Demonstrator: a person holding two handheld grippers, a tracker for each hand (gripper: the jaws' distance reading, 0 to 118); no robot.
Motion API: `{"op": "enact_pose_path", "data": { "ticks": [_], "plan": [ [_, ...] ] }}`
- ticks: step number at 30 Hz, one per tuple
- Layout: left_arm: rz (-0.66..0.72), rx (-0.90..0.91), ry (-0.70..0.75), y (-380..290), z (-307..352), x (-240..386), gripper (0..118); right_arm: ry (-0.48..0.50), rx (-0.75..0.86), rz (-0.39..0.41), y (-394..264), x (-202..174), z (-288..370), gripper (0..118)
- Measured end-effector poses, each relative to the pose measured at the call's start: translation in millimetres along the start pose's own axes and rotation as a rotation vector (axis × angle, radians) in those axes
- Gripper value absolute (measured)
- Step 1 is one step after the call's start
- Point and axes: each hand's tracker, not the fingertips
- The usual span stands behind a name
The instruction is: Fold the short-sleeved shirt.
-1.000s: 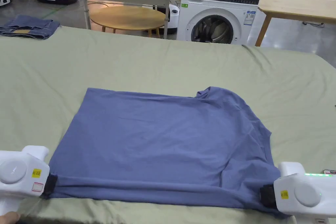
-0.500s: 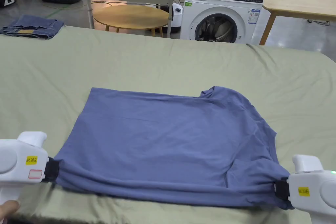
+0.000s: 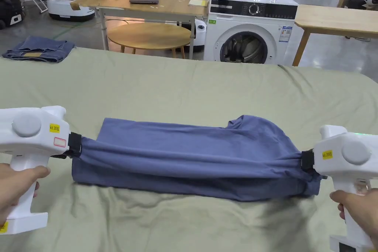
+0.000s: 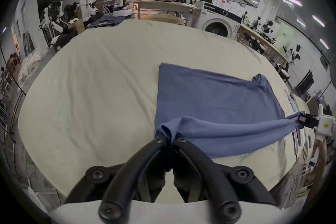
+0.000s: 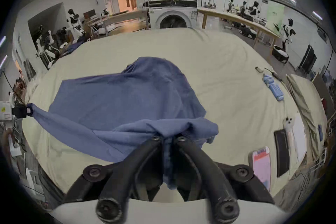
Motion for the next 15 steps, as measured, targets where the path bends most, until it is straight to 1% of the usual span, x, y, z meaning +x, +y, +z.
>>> {"op": "enact_pose_path", "data": {
  "ticks": [7,12,14,15],
  "plan": [
    [-0.026,-0.066,0.011,31.0,-64.7,-1.2,0,0.053,-0.105,-0.093,34.7,12.9,-79.5,7],
    [-0.029,-0.122,0.015,35.9,-93.7,-0.8,0,0.038,-0.137,-0.049,36.3,12.9,-110.3,9],
    [-0.030,-0.128,0.018,35.3,-100.3,0.0,0,0.024,-0.133,-0.023,37.4,10.2,-116.8,15],
    [-0.033,-0.130,0.025,34.5,-100.7,2.3,0,0.012,-0.125,-0.009,36.8,8.3,-118.3,15]
  ]
}}
